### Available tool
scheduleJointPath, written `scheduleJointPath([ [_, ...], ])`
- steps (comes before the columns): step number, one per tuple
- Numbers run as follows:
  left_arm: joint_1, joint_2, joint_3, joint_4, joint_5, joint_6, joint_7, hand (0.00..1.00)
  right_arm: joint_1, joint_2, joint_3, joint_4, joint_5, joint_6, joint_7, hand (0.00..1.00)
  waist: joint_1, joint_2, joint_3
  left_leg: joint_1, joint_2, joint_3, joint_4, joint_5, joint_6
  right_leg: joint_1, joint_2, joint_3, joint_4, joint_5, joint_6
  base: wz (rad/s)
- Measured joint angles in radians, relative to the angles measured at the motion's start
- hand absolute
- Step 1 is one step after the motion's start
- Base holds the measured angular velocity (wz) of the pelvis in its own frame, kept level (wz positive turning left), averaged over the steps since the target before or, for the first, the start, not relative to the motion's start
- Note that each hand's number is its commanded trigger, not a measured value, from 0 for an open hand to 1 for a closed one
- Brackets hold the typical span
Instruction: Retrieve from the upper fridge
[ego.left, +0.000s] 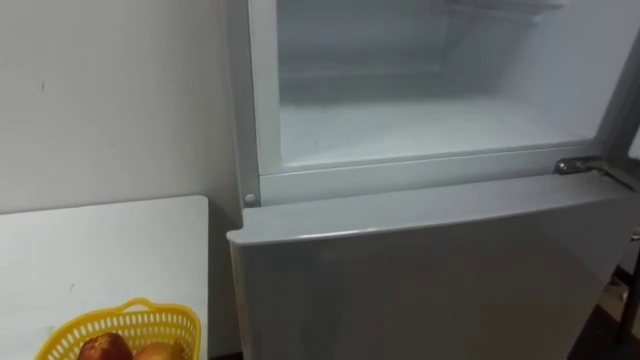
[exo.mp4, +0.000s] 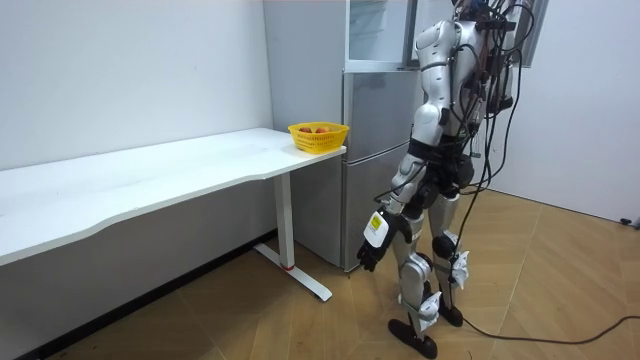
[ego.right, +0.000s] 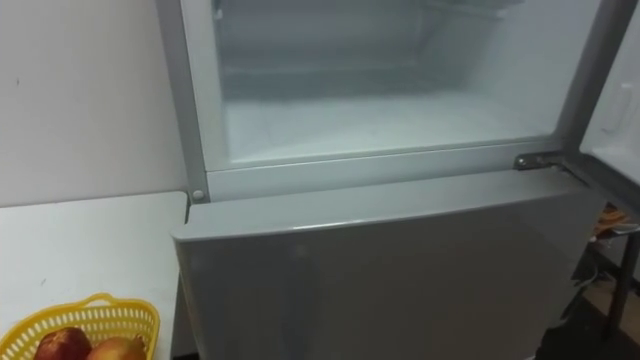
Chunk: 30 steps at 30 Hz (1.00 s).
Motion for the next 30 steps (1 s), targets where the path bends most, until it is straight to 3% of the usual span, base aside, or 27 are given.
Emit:
scheduleJointPath([
  [15,-0.004,0.000,0.003,-0.002,-0.001,-0.001,0.003,0.00,0.000,-0.001,0.000,-0.001,-0.024,0.000,-0.019,0.00,-0.003,-0.001,0.0000,0.001,0.002,0.006,-0.002,0.000,0.000,-0.003,0.001,0.001,-0.001,0.000,0.000,0.00],
  [24,-0.003,0.001,0.002,-0.022,-0.002,0.001,0.028,0.00,0.009,0.000,-0.002,0.011,0.044,-0.002,0.002,0.00,-0.009,-0.001,-0.0028,0.001,0.002,0.007,0.000,0.000,0.000,-0.002,0.000,-0.001,-0.001,0.000,0.000,0.00],
  [30,-0.003,0.001,-0.001,-0.025,-0.004,0.027,0.048,0.00,0.040,0.009,-0.003,0.049,0.140,0.000,0.018,0.00,-0.013,0.003,-0.0077,0.002,0.002,0.006,0.003,0.000,0.000,0.000,0.000,-0.001,-0.001,0.000,0.000,0.00],
])
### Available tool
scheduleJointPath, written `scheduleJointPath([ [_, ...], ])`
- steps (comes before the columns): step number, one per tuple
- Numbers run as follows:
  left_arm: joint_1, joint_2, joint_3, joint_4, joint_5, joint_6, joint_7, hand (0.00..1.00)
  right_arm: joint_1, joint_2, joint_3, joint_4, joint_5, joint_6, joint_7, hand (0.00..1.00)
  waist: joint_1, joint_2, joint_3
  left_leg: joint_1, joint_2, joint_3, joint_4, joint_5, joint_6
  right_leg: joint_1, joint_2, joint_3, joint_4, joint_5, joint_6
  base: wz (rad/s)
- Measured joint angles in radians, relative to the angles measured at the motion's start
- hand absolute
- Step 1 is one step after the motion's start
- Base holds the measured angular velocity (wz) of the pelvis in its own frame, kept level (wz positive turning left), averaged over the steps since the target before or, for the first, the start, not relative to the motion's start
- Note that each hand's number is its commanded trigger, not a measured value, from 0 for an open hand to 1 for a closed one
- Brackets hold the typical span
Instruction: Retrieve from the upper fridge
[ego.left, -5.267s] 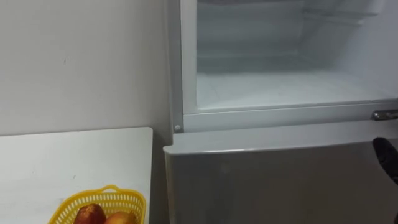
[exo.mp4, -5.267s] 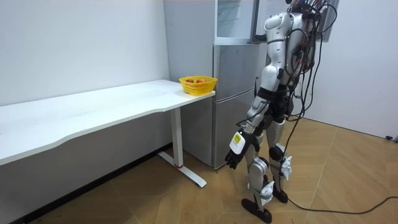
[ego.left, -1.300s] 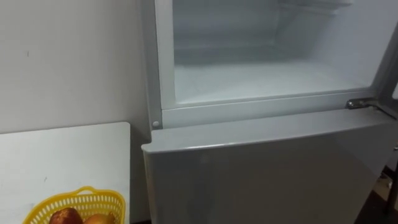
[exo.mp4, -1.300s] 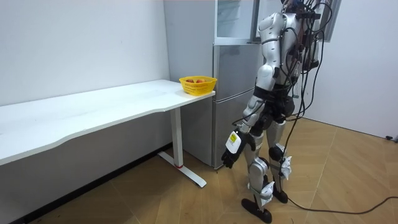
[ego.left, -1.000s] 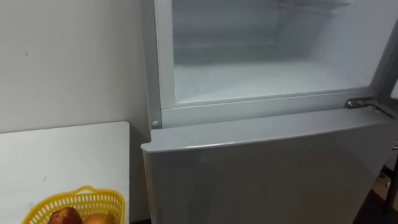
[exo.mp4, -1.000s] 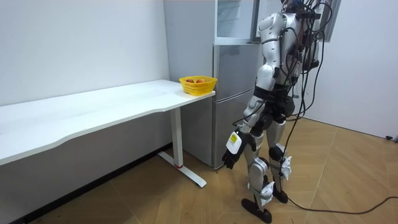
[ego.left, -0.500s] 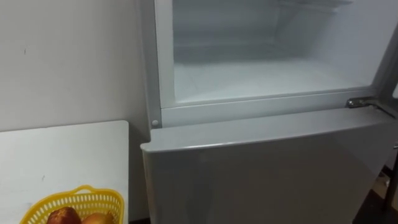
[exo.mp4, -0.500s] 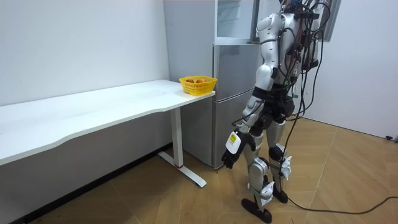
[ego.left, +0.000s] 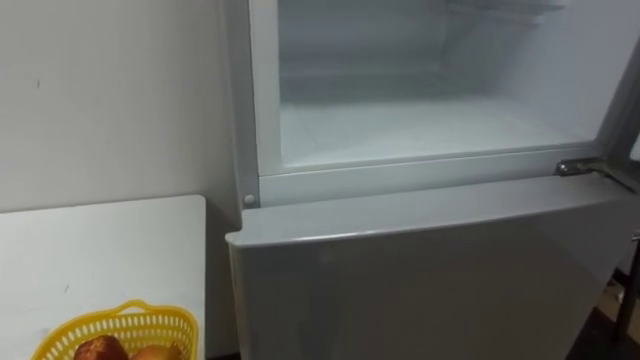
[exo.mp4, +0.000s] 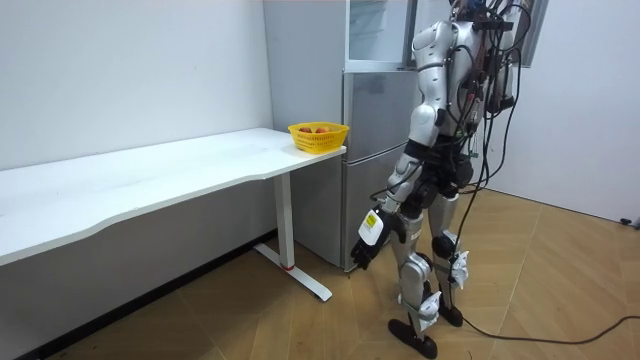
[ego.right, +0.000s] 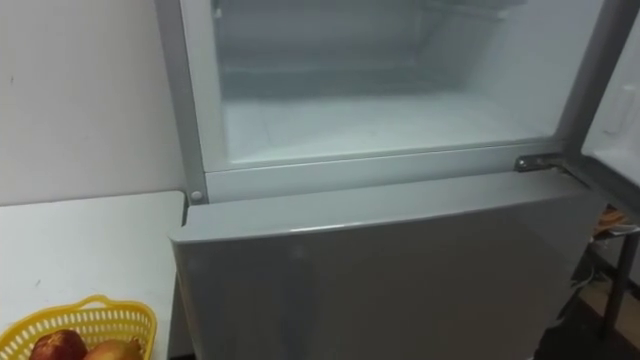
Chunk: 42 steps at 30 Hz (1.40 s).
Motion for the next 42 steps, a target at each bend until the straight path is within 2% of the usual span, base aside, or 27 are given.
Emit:
scheduleJointPath([
  [8,0.001,0.000,0.001,-0.021,0.000,0.015,0.001,0.00,0.004,0.001,-0.030,0.061,0.025,0.003,0.022,0.00,-0.028,0.008,0.0007,-0.002,0.000,-0.007,-0.005,0.000,0.000,0.000,0.000,-0.001,0.000,0.000,0.000,0.00],
  [13,0.001,-0.001,0.003,-0.026,0.000,0.016,0.000,0.00,-0.001,0.000,-0.094,0.069,0.025,0.015,0.026,0.00,-0.033,0.005,0.0013,-0.004,-0.001,-0.008,-0.006,0.000,0.000,-0.002,0.000,-0.001,0.000,0.000,0.000,0.00],
  [20,0.015,0.000,0.013,-0.082,0.000,0.015,-0.002,0.00,-0.025,-0.003,-0.134,0.069,0.025,0.019,0.011,0.00,-0.045,-0.005,0.0003,-0.007,0.000,-0.009,-0.006,0.000,0.000,-0.006,0.001,-0.002,-0.001,0.000,0.000,0.00],
  [23,0.014,0.003,0.013,-0.093,0.000,0.011,-0.002,0.00,-0.044,-0.014,-0.145,0.069,0.025,0.019,-0.015,0.00,-0.046,-0.009,-0.0005,-0.007,0.000,-0.007,-0.006,0.000,0.000,-0.006,0.001,-0.002,0.000,0.000,0.000,0.00],
  [26,0.015,0.008,0.013,-0.088,0.001,0.007,-0.002,0.00,-0.042,-0.042,-0.150,0.044,0.002,0.018,-0.050,0.00,-0.043,-0.012,-0.0008,-0.006,-0.001,-0.006,-0.003,0.000,0.000,-0.005,0.001,-0.002,0.001,0.000,0.000,0.00],
  [32,0.014,0.011,0.013,-0.062,0.002,0.006,-0.004,0.00,-0.077,-0.059,-0.160,-0.019,-0.227,0.018,-0.094,0.00,-0.044,-0.008,0.0011,-0.005,-0.001,-0.005,0.003,0.000,0.000,-0.003,0.000,-0.001,0.002,0.000,0.000,-0.01],
  [36,0.011,0.010,0.012,-0.052,0.004,0.007,-0.004,0.00,-0.077,-0.058,-0.123,-0.044,-0.414,0.027,-0.105,0.00,-0.036,0.001,0.0027,0.000,-0.001,0.000,-0.005,0.001,0.000,-0.003,0.001,0.003,0.004,0.000,0.000,-0.03],
  [42,-0.009,0.007,0.012,-0.014,0.002,0.007,-0.005,0.00,-0.076,-0.058,-0.073,-0.076,-0.500,0.065,-0.106,0.00,-0.019,0.003,0.0041,0.004,-0.002,0.002,-0.005,0.003,0.001,-0.004,-0.001,0.002,0.010,0.000,0.000,0.00],
])
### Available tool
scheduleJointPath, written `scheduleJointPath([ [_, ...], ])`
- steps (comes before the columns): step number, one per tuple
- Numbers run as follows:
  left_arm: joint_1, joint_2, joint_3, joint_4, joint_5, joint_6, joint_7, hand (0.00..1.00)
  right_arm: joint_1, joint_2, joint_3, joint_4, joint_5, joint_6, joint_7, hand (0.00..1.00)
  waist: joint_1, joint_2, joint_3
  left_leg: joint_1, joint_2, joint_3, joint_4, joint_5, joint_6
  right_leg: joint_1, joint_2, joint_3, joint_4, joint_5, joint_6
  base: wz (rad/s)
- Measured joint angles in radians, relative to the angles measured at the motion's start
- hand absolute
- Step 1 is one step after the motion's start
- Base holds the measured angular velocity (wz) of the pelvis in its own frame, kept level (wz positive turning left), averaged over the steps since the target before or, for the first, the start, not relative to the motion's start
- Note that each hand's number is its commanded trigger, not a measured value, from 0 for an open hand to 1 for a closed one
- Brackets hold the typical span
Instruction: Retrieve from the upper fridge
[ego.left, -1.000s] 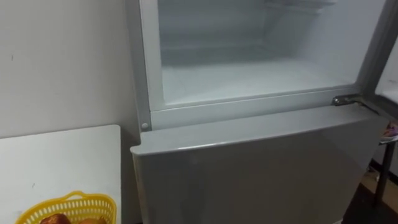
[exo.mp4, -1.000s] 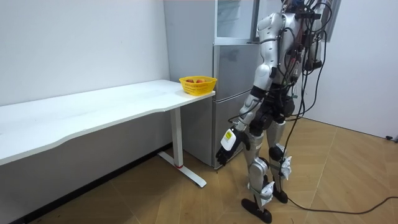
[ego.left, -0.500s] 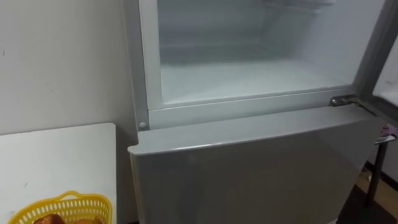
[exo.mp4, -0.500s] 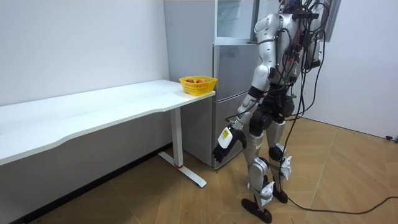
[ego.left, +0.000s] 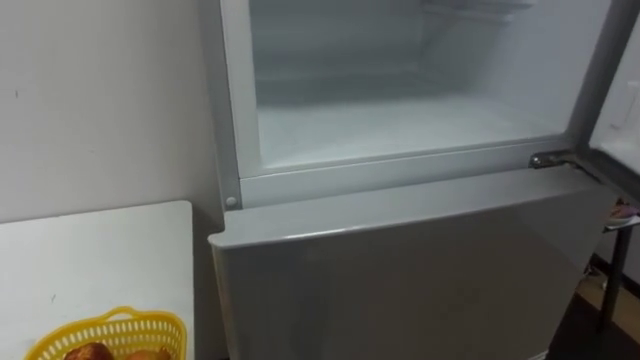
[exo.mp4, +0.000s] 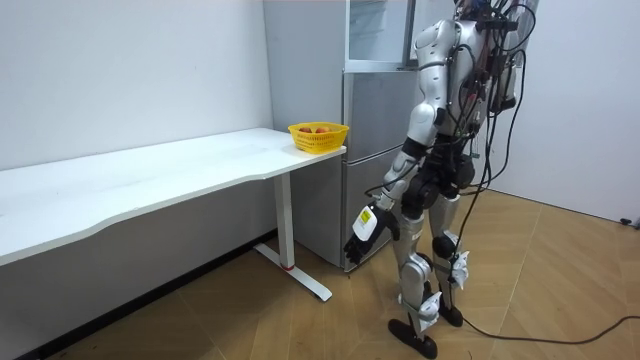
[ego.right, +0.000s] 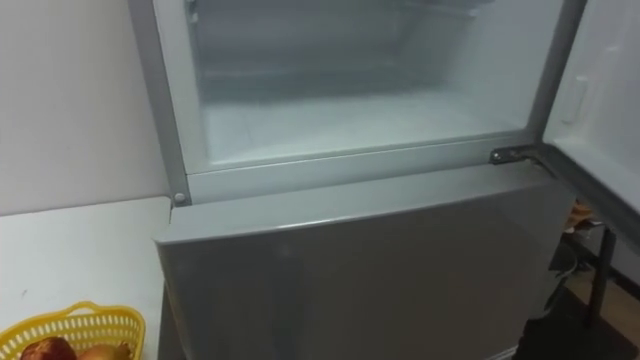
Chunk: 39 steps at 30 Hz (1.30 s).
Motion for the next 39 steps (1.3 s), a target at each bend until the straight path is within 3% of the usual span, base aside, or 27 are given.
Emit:
scheduleJointPath([
  [3,0.008,-0.006,0.005,0.001,0.000,-0.003,0.000,0.00,0.000,0.000,0.022,-0.018,-0.030,0.010,0.000,0.00,0.001,-0.001,0.0010,0.001,-0.001,0.001,-0.002,0.000,0.000,-0.001,-0.002,0.000,0.001,-0.003,-0.001,0.00],
  [5,0.008,-0.018,0.043,0.005,0.000,-0.026,-0.003,0.00,0.001,0.000,0.039,-0.018,-0.089,0.012,0.002,0.00,0.004,-0.006,0.0040,0.008,-0.003,0.002,-0.001,0.000,0.000,0.000,-0.004,0.000,0.008,-0.013,-0.002,0.00],
  [12,0.000,-0.024,0.040,0.011,0.000,-0.070,-0.009,0.00,0.001,0.000,0.141,-0.038,-0.301,0.012,0.020,0.00,0.031,-0.023,0.0121,0.009,-0.003,0.006,-0.001,0.003,-0.004,-0.018,-0.004,0.011,0.034,-0.028,-0.008,-0.05],
  [17,0.000,-0.023,0.040,0.025,0.000,-0.083,-0.023,0.00,-0.001,-0.004,0.198,-0.073,-0.412,0.023,0.064,0.00,0.041,-0.033,0.0114,0.011,-0.002,0.004,0.001,0.005,-0.007,-0.023,-0.004,0.007,0.042,-0.032,-0.009,0.01],
  [20,0.002,-0.008,0.040,0.044,0.000,-0.089,-0.031,0.00,-0.035,-0.053,0.188,-0.154,-0.478,0.022,0.105,0.00,0.053,-0.054,0.0025,0.011,0.002,0.002,0.002,0.007,-0.011,-0.014,-0.001,0.000,0.036,-0.033,-0.013,0.06],
  [22,0.001,0.004,0.033,0.047,-0.001,-0.098,-0.033,0.00,-0.119,-0.097,0.183,-0.179,-0.583,0.018,0.136,0.00,0.059,-0.068,-0.0067,0.012,0.008,-0.003,0.009,0.008,-0.014,0.002,0.006,-0.007,0.007,-0.024,-0.020,0.10],
  [25,0.001,0.016,0.003,0.051,-0.001,-0.104,-0.028,0.00,-0.139,-0.122,0.191,-0.198,-0.622,0.003,0.201,0.00,0.083,-0.083,-0.0019,0.016,0.017,-0.005,0.016,0.006,-0.018,0.022,0.016,-0.012,-0.017,-0.012,-0.025,0.06],
  [31,0.001,0.013,-0.011,0.059,-0.001,-0.108,-0.023,0.00,-0.203,-0.142,0.193,-0.293,-0.625,-0.107,0.302,0.00,0.110,-0.073,0.0020,0.015,0.018,-0.035,0.018,-0.001,-0.024,0.046,0.017,-0.041,-0.020,-0.010,-0.026,0.14],
  [34,0.001,0.012,-0.011,0.060,-0.001,-0.108,-0.022,0.00,-0.208,-0.142,0.200,-0.296,-0.624,-0.131,0.346,0.00,0.115,-0.064,0.0053,0.021,0.018,-0.052,0.017,-0.001,-0.024,0.061,0.017,-0.058,-0.024,-0.010,-0.026,0.17],
  [39,0.001,0.005,-0.010,0.078,0.000,-0.106,-0.022,0.00,-0.208,-0.142,0.204,-0.295,-0.620,-0.133,0.409,0.00,0.115,-0.035,0.0058,0.021,0.018,-0.059,0.015,-0.001,-0.025,0.064,0.017,-0.062,-0.024,-0.010,-0.026,0.02],
])
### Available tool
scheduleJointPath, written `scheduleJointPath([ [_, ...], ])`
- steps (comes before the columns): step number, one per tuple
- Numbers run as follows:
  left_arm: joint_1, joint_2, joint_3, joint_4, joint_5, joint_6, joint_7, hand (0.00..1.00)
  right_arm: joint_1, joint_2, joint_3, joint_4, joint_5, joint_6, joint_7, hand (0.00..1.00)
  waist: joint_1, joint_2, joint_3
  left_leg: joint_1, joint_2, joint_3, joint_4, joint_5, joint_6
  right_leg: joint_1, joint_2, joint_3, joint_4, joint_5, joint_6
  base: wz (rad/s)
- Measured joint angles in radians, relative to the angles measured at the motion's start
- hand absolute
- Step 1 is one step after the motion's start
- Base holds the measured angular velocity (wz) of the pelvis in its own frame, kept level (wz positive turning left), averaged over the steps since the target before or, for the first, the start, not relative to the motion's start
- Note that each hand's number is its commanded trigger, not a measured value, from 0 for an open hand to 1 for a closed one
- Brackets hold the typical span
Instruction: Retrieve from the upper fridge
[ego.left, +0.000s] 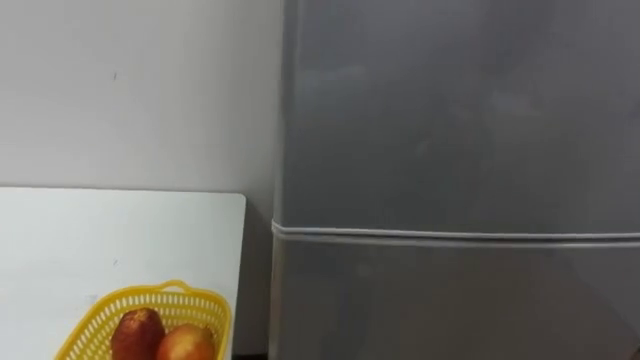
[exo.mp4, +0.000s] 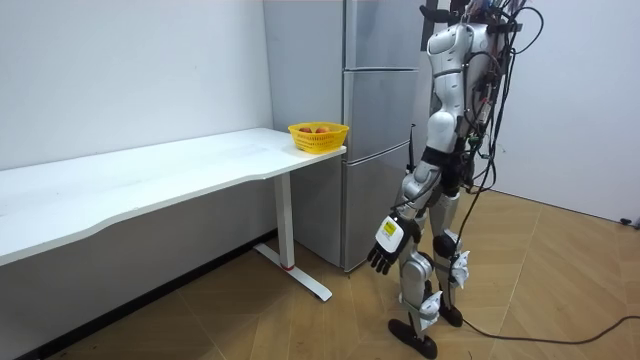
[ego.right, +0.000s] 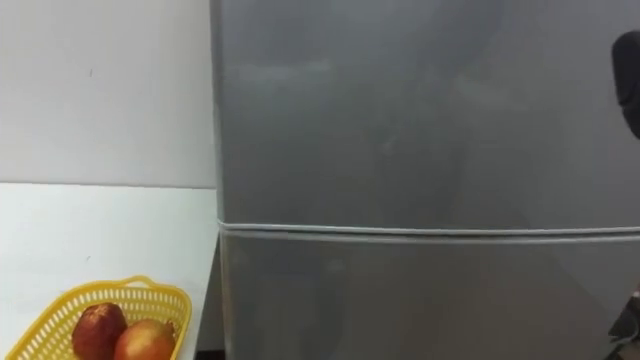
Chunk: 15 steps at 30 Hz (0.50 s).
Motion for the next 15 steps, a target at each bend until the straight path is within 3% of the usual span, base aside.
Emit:
scheduleJointPath([
  [4,-0.001,0.000,-0.001,-0.001,0.000,0.000,0.000,0.00,0.000,0.000,0.019,0.002,0.010,-0.001,0.010,0.00,-0.004,0.004,-0.0019,-0.001,0.000,-0.001,0.000,0.001,-0.001,0.001,0.001,-0.003,-0.001,0.000,0.000,0.00],
  [15,-0.006,0.001,-0.009,-0.003,-0.001,0.000,0.000,0.00,0.000,0.000,0.006,0.022,0.033,-0.018,-0.023,0.00,-0.017,-0.017,-0.0037,0.000,0.000,-0.008,0.005,0.001,-0.001,0.006,-0.001,-0.018,-0.003,0.000,0.000,0.03],
])
